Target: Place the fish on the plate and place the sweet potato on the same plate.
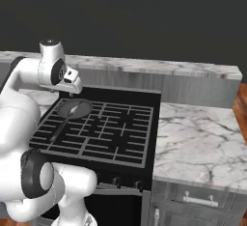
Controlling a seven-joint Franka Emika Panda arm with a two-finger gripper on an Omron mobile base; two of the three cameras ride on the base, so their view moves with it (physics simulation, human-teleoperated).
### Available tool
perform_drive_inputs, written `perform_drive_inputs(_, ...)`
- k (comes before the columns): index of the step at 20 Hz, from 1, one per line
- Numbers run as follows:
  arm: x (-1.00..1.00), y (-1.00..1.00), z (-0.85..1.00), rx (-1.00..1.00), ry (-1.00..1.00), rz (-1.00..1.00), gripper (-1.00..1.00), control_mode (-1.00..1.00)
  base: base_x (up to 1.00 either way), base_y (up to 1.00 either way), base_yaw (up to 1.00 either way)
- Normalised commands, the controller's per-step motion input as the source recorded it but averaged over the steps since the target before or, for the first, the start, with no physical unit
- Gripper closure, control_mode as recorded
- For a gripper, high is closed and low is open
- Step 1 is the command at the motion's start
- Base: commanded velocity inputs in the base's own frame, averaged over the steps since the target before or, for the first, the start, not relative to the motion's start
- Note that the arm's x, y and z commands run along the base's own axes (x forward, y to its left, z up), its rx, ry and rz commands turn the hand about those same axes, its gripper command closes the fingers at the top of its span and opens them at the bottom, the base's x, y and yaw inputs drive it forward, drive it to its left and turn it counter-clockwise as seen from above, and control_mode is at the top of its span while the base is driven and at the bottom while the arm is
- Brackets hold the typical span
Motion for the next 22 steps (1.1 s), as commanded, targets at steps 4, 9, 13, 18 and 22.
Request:
perform_drive_inputs(4,0.26,0.29,-0.28,0.02,0.03,0.00,-1.00,-1.00,0.00,0.00,0.00)
perform_drive_inputs(9,0.34,0.16,-0.23,0.00,0.08,0.02,-1.00,-1.00,0.00,0.00,0.00)
perform_drive_inputs(13,0.38,0.16,-0.25,0.00,0.04,0.04,-1.00,-1.00,0.00,0.00,0.00)
perform_drive_inputs(18,0.39,0.12,-0.24,-0.01,0.02,0.08,-1.00,-1.00,0.00,0.00,0.00)
perform_drive_inputs(22,0.33,0.15,-0.28,-0.04,0.08,0.06,-1.00,-1.00,0.00,0.00,0.00)
